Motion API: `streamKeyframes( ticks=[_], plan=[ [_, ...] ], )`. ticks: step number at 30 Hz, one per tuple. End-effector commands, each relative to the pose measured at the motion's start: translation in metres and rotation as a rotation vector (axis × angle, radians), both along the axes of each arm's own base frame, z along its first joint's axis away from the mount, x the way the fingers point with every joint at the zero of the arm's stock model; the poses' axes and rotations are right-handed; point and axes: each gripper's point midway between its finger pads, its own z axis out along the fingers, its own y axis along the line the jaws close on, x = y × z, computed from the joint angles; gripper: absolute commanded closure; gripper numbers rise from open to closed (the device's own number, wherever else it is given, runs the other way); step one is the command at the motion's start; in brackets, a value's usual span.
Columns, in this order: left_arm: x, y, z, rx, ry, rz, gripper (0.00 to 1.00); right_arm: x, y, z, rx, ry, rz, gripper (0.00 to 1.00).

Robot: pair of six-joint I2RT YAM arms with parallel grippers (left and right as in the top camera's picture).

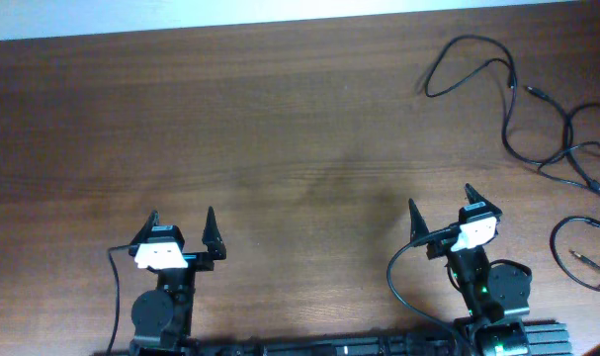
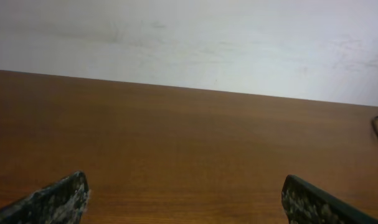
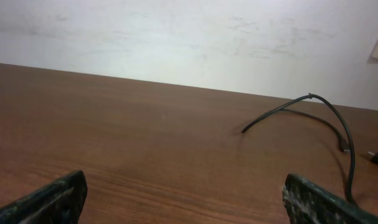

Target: Untangle cables

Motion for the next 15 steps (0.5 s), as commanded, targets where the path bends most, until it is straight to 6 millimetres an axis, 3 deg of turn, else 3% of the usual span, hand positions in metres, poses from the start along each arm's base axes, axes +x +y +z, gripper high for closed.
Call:
streamKeyframes(
  ticks=[1,15],
  plan=[
    [0.0,0.003,-0.001,0.065,-0.002,0.011,0.01,0.0,0.0,-0.002,0.001,0.005,-0.002,0.01],
    [0.0,0.021,-0.001,0.091,0.004,0.071,0.01,0.0,0.0,-0.002,0.001,0.005,-0.002,0.01]
  ],
)
